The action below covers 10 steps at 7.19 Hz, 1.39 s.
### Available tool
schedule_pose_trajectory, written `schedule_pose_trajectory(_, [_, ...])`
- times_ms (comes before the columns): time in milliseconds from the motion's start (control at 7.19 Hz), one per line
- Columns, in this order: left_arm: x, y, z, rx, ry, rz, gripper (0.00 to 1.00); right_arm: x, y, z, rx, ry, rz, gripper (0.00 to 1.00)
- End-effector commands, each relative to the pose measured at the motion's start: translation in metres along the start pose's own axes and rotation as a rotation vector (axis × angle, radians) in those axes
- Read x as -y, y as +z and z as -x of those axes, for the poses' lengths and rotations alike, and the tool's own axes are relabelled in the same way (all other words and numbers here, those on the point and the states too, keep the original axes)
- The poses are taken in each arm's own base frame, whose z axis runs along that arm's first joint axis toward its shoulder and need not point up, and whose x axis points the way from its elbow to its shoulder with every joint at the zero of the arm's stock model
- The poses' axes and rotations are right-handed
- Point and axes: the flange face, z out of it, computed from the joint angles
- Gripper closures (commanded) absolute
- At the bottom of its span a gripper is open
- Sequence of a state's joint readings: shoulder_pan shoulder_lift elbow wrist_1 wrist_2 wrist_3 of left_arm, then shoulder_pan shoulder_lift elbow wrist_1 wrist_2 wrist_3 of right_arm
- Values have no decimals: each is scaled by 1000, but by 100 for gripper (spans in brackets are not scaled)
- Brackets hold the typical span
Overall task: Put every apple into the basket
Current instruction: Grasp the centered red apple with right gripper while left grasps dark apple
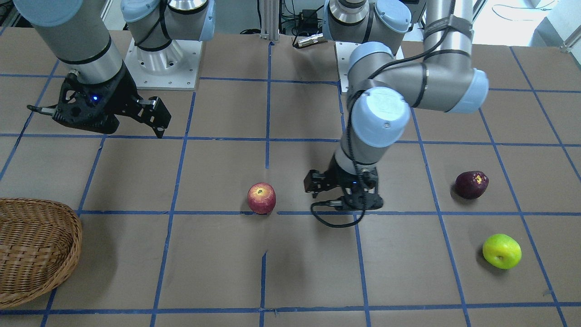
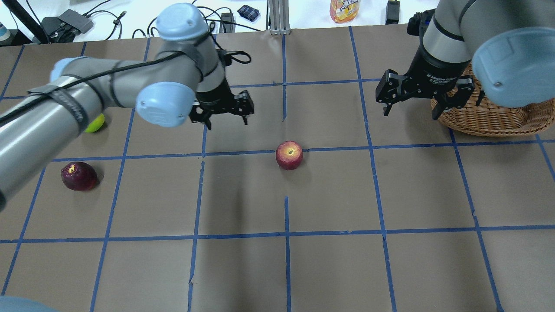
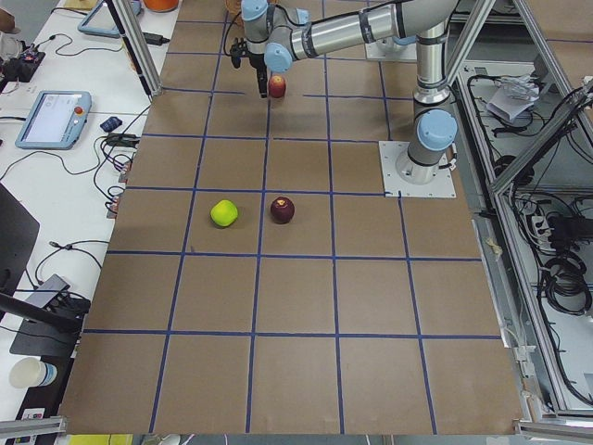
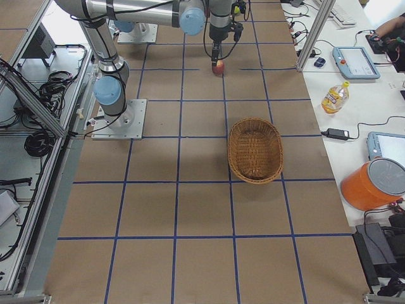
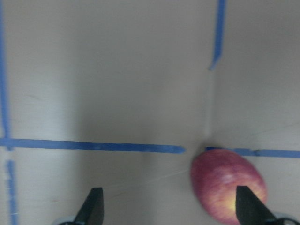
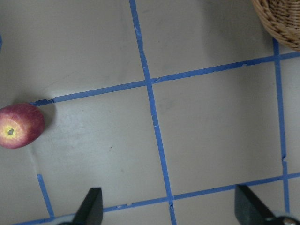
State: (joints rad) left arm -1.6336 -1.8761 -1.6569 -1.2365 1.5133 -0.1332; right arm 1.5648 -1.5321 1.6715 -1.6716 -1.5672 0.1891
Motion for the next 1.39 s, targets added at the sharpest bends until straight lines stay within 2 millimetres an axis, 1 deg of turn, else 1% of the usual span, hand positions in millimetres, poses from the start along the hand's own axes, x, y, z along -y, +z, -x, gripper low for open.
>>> schedule_pose_trajectory(0, [15, -21, 163, 44, 105, 58, 0, 15, 45, 61, 36, 68, -2, 0])
schedule_pose_trajectory(139, [16, -1, 263, 12, 103, 93, 0, 16, 67, 101, 52, 49, -45, 0])
schedule_pose_trajectory(278, [4, 10, 326, -18, 124, 103, 0, 15, 98, 139, 57, -8, -57, 0])
schedule_pose_trajectory(418, [-1, 8, 350, -17, 143, 94, 0, 11, 133, 172, 56, -63, -54, 0])
schedule_pose_trajectory(557, [-3, 15, 359, -25, 191, 95, 0, 11, 163, 193, 55, -94, -50, 0])
schedule_pose_trajectory(696, [-6, 25, 360, -31, 193, 106, 0, 7, 178, 209, 63, -116, -62, 0])
schedule_pose_trajectory(835, [-3, 32, 367, -16, 196, 102, 0, 6, 192, 214, 70, -116, -34, 0])
schedule_pose_trajectory(974, [-6, 41, 382, 26, 210, 147, 0, 5, 197, 218, 90, -116, -13, 0])
schedule_pose_trajectory(1113, [-6, 45, 387, 31, 207, 155, 0, 5, 202, 217, 87, -116, -6, 0])
schedule_pose_trajectory(1253, [-6, 52, 386, 23, 207, 166, 0, 5, 208, 217, 82, -121, 3, 0])
